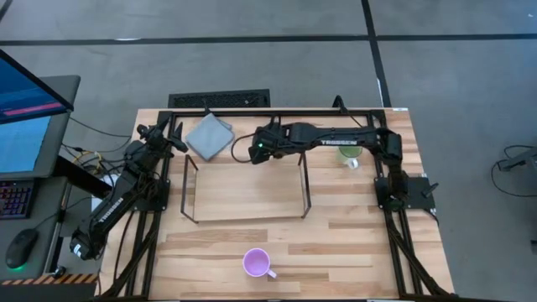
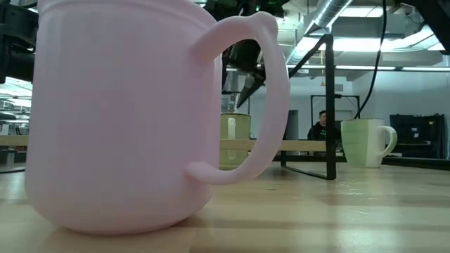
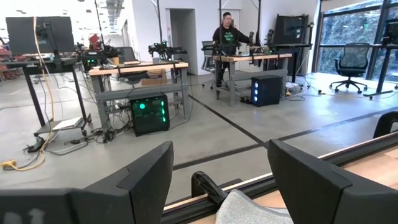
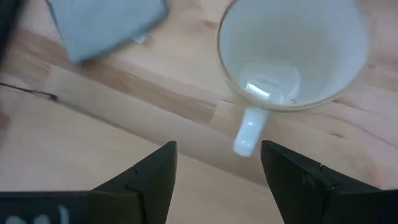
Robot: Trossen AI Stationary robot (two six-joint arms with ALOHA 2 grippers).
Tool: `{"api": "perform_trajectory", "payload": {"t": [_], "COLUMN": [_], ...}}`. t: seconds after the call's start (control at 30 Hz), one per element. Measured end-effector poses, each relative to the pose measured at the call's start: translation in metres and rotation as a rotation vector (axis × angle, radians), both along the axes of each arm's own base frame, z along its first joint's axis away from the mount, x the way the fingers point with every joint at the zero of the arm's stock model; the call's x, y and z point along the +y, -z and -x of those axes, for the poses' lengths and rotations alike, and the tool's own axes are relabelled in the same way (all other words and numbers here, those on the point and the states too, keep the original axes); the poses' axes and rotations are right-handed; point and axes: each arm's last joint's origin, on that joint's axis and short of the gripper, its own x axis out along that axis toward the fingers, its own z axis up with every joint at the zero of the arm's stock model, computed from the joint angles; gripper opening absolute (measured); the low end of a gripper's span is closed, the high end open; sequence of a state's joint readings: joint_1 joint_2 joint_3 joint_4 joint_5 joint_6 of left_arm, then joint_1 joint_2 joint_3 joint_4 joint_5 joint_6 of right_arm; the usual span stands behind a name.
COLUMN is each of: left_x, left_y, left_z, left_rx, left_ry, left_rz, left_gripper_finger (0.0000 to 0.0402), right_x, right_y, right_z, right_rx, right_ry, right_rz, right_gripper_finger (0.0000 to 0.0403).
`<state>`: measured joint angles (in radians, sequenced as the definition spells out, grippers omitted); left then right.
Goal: Stack small to large cups/mugs on shelf
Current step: Put the light green mug on the shelf
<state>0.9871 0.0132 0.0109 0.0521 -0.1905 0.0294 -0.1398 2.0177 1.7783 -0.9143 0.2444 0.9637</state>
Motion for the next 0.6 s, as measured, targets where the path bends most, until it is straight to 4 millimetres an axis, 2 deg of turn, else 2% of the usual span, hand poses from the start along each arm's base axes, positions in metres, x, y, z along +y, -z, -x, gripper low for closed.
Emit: {"api": "perform_trajectory", "payload": {"t": [0.23, 0.43, 0.6], "left_x": [0.000, 0.000, 0.000], "left_y": [0.000, 0.000, 0.000], "left_z": [0.000, 0.000, 0.000], "left_rx": [0.000, 0.000, 0.000], "left_ry": [0.000, 0.000, 0.000], "left_rz": [0.000, 0.000, 0.000], "left_gripper_finger": [0.0254, 0.0254, 0.0254], "right_x": [0.002, 0.001, -0.007], "right_y": [0.037, 0.050, 0.048], "right_z": [-0.010, -0.013, -0.014], "right_rx": [0.104, 0.138, 0.111], "right_ry": [-0.018, 0.007, 0.047], "right_rz": [-0.022, -0.029, -0.005], "right_gripper_finger": [0.0255, 0.0255, 0.0255]}}
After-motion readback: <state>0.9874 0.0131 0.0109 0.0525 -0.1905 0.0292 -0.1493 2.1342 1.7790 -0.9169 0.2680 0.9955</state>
